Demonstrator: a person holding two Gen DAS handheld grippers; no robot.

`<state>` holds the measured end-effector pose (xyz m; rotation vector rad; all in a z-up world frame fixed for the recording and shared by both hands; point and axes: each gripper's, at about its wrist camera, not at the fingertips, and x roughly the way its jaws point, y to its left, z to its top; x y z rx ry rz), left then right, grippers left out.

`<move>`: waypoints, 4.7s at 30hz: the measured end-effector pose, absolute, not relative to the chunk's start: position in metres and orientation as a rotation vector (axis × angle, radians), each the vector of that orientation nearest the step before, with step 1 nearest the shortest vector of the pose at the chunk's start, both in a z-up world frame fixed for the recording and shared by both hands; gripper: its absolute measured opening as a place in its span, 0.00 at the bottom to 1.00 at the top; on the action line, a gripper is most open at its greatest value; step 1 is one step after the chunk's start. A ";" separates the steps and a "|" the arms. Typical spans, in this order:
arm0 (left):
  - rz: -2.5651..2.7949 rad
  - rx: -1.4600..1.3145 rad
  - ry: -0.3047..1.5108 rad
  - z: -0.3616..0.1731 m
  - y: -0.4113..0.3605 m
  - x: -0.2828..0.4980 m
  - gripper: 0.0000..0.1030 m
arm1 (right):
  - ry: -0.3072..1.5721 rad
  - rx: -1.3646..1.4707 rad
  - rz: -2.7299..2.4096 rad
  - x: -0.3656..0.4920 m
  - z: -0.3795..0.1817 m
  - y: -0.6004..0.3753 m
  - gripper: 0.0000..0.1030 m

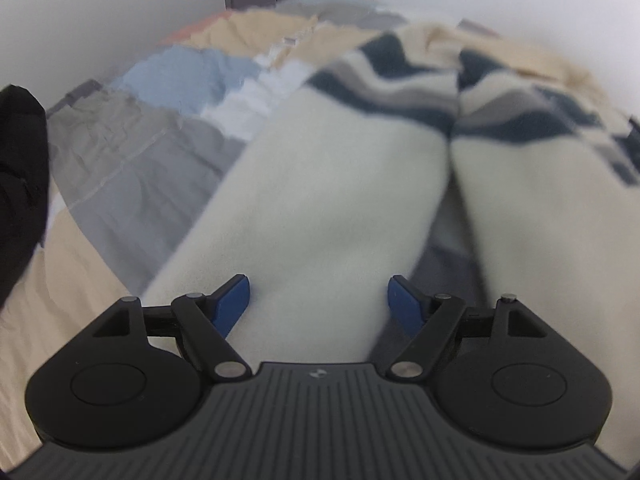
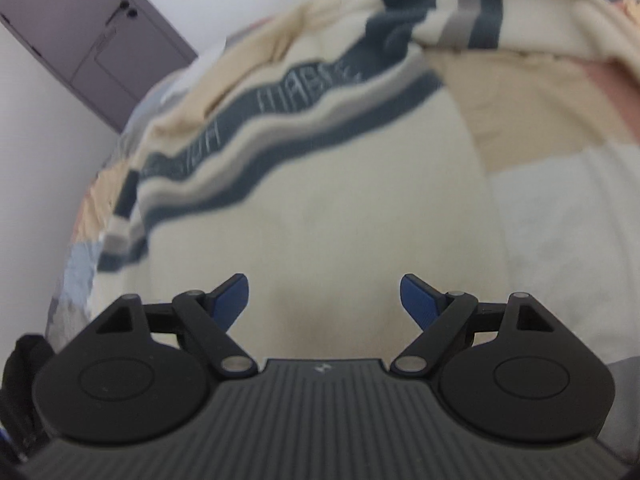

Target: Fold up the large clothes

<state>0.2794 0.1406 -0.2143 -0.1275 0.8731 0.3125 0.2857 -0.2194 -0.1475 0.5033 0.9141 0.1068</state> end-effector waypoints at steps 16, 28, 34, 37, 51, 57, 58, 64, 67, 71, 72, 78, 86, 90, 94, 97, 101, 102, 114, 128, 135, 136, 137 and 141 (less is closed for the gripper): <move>0.597 -0.129 0.779 -0.200 0.213 0.325 0.12 | 0.887 0.445 0.082 0.311 -0.170 -0.217 0.85; 0.785 0.066 0.664 -0.133 0.322 0.448 0.10 | 0.825 0.463 0.066 0.336 -0.164 -0.224 0.82; 0.776 0.052 0.770 -0.173 0.351 0.498 0.10 | 0.782 0.429 0.070 0.350 -0.163 -0.220 0.82; 0.756 0.008 0.807 -0.193 0.359 0.507 0.10 | 0.773 0.414 0.073 0.360 -0.170 -0.217 0.83; 0.616 -0.186 0.818 -0.151 0.320 0.443 0.68 | 0.717 0.419 0.106 0.373 -0.176 -0.224 0.82; 0.451 -0.303 0.799 -0.130 0.248 0.374 0.69 | 0.706 0.555 0.130 0.351 -0.165 -0.249 0.82; 0.432 -0.332 0.802 -0.128 0.234 0.365 0.69 | 0.702 0.586 0.134 0.346 -0.163 -0.254 0.82; 0.235 -0.532 0.830 -0.131 0.154 0.312 0.69 | 0.709 0.705 0.077 0.314 -0.155 -0.290 0.82; 0.164 -0.604 0.899 -0.152 0.119 0.284 0.69 | 0.718 0.767 0.049 0.294 -0.155 -0.309 0.83; 0.096 -0.693 0.980 -0.188 0.093 0.251 0.69 | 0.806 0.865 -0.017 0.276 -0.159 -0.330 0.84; 0.083 -0.712 0.987 -0.194 0.090 0.242 0.69 | 0.815 0.889 -0.015 0.270 -0.160 -0.333 0.83; 0.006 -0.803 0.978 -0.208 0.084 0.222 0.68 | 0.854 1.005 -0.066 0.232 -0.178 -0.347 0.84; -0.114 -0.774 0.947 -0.205 0.076 0.233 0.12 | 0.906 1.026 -0.035 0.247 -0.191 -0.338 0.83; -0.168 -0.797 0.711 -0.165 0.097 0.236 0.11 | 0.931 1.059 0.027 0.253 -0.197 -0.330 0.84; -0.155 -0.797 0.613 -0.142 0.129 0.267 0.10 | 0.913 1.044 0.132 0.264 -0.192 -0.315 0.83; -0.086 -0.808 0.608 -0.146 0.154 0.293 0.10 | 0.922 1.011 0.137 0.274 -0.194 -0.304 0.83; -0.005 -0.853 0.627 -0.172 0.172 0.315 0.10 | 0.925 1.016 0.151 0.276 -0.199 -0.297 0.84; 0.007 -0.861 0.643 -0.180 0.177 0.321 0.10 | 0.934 1.016 0.166 0.276 -0.200 -0.295 0.83; 0.018 -0.854 0.690 -0.214 0.185 0.334 0.10 | 1.007 0.828 0.205 0.295 -0.202 -0.257 0.45; -0.170 -0.800 0.649 -0.145 0.147 0.235 0.10 | 0.839 0.672 0.148 0.240 -0.116 -0.289 0.15; -0.179 -0.695 0.795 -0.156 0.103 0.198 0.11 | 0.978 0.537 0.008 0.240 -0.107 -0.307 0.10; -0.160 -0.675 0.818 -0.161 0.098 0.198 0.11 | 0.998 0.530 -0.010 0.241 -0.110 -0.309 0.10; -0.149 -0.656 0.839 -0.165 0.096 0.199 0.11 | 1.014 0.530 -0.025 0.243 -0.116 -0.311 0.10; -0.111 -0.592 0.897 -0.170 0.091 0.205 0.20 | 1.064 0.550 -0.087 0.244 -0.133 -0.324 0.10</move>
